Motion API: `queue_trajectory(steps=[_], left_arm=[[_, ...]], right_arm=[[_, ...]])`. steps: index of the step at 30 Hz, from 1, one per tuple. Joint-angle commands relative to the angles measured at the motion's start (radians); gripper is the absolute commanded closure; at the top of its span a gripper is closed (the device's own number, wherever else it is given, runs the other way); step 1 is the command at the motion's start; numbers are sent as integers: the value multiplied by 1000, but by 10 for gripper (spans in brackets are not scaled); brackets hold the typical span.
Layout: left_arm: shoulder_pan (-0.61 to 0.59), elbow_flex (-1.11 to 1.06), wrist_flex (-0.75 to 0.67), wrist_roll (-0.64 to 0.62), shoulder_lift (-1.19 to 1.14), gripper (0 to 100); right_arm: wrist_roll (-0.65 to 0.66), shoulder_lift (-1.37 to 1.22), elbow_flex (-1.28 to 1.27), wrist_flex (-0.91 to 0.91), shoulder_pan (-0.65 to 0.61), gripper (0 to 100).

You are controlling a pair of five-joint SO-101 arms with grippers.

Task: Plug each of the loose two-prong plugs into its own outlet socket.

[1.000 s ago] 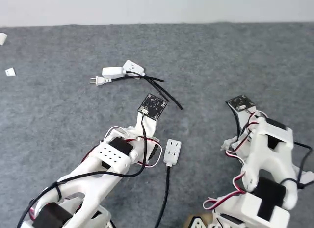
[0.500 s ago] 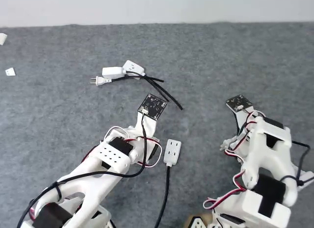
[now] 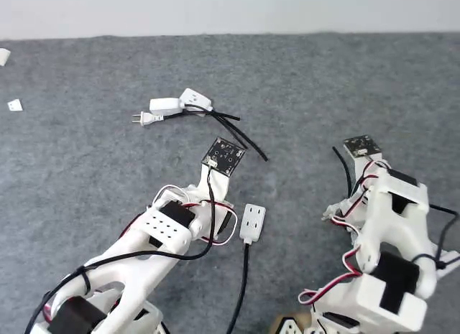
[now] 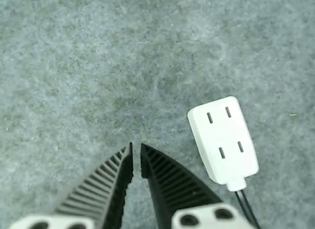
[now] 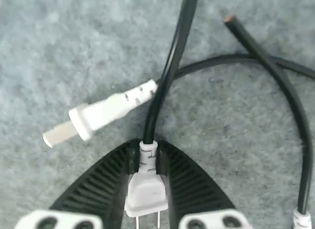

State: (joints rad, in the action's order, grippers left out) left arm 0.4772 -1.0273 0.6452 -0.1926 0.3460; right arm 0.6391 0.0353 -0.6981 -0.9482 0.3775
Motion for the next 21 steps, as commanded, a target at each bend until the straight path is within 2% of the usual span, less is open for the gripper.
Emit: queue_trajectory(steps=[1,7,12,17,21], left_arm=[[-3,38,-28,-3,0,971],[-12,73,-6,-3,-51,971],[-83,260,150,0,-235,970],[-63,397,299,192,-374,970],[-25,386,331,342,-368,970]], right_arm=[[-60,151,18,-21,-7,991],[-114,550,-18,-151,-35,991],[-169,917,-95,-243,-188,991],[-247,1168,-164,-291,-412,991],[-299,1214,-222,-289,-596,991]])
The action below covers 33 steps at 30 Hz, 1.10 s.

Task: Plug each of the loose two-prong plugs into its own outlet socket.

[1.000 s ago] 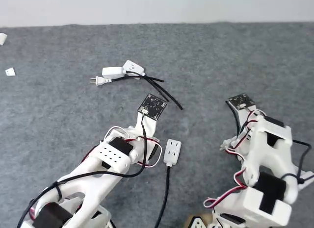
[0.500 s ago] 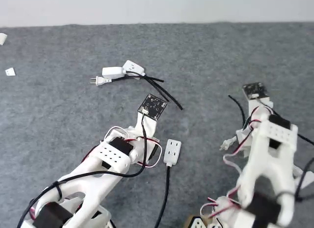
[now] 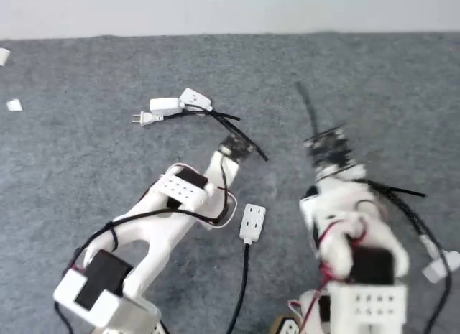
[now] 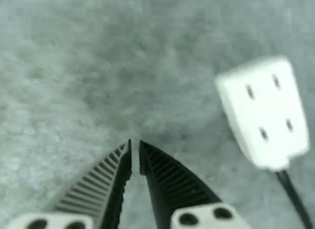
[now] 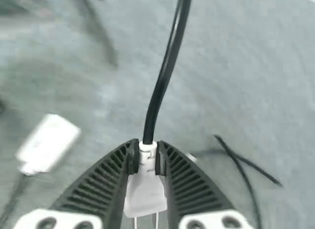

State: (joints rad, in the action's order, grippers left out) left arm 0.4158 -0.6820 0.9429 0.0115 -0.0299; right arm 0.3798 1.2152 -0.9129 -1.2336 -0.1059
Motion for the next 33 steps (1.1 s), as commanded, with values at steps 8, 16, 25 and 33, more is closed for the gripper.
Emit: queue_trajectory(steps=[8,16,25,33], left_arm=[[109,-58,29,256,101,970],[114,-74,34,290,115,970],[178,-251,-66,322,316,970],[149,-329,-206,66,404,973]], right_arm=[[-114,-8,-49,5,-317,991],[-120,-18,-114,68,-315,991],[-160,-15,-149,104,-315,991],[-410,-19,-160,222,-209,991]])
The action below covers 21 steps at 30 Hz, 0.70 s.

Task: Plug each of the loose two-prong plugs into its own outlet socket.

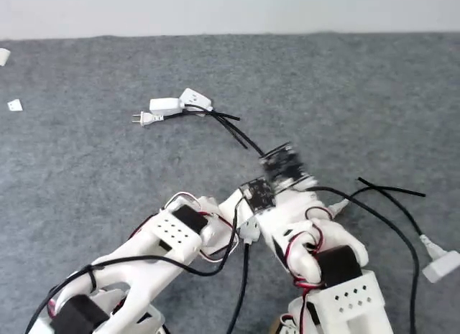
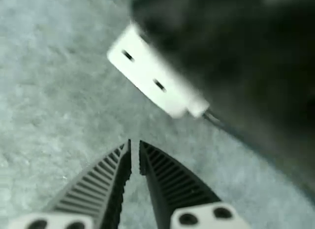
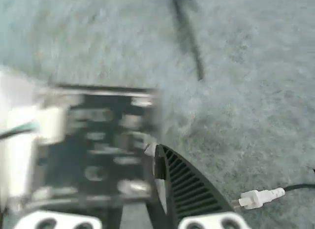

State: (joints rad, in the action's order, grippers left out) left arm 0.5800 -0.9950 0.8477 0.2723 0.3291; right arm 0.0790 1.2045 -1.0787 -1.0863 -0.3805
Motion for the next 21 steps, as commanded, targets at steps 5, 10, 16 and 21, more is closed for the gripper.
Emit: queue_trajectory(steps=[5,10,16,21], left_arm=[[-123,-53,-281,-488,48,975],[-127,-62,-328,-624,48,987],[-35,-61,-353,-675,48,987],[-17,-58,-359,-672,48,986]], right_arm=[[-262,-10,-66,209,122,987],[-272,-67,-84,245,148,989],[-313,-335,77,183,183,991],[-316,-420,138,156,208,991]])
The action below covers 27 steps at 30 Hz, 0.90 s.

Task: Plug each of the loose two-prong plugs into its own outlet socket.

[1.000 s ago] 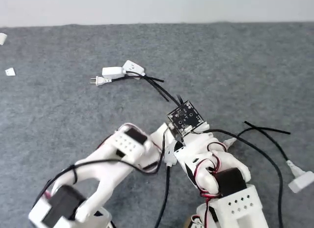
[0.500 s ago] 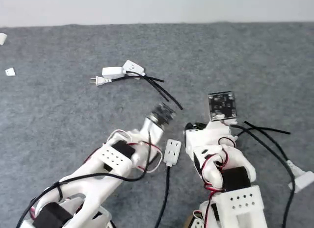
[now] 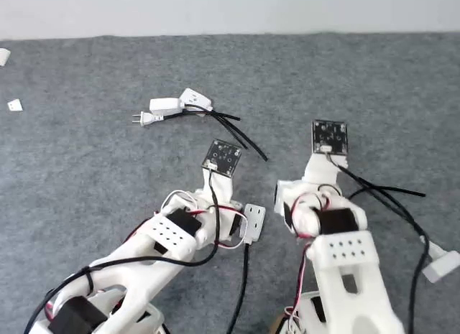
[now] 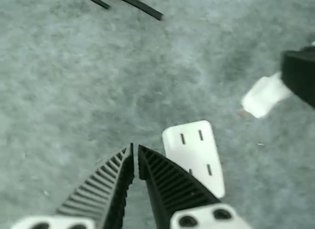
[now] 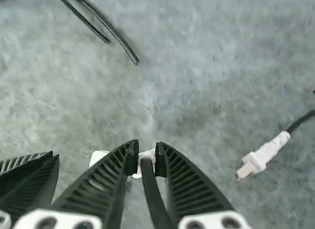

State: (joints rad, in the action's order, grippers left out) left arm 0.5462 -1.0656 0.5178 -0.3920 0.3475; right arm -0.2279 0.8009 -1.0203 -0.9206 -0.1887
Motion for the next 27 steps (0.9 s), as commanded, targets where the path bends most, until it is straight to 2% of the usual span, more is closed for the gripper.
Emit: queue_trajectory(steps=[1,5,11,13,18,21,27], left_arm=[[17,13,-37,-6,29,985],[20,13,-49,68,29,970],[118,-5,-41,35,25,743],[132,-10,-46,32,28,706],[133,10,-32,-12,17,702],[133,48,20,-38,-14,702],[83,259,180,-78,-229,702]], right_arm=[[-8,-12,80,-10,18,991],[-2,-1,78,-12,19,991],[6,-4,77,-12,77,991],[21,-4,77,-12,94,991],[28,2,64,-13,117,989],[28,4,63,-13,120,988],[28,4,63,-15,120,987]])
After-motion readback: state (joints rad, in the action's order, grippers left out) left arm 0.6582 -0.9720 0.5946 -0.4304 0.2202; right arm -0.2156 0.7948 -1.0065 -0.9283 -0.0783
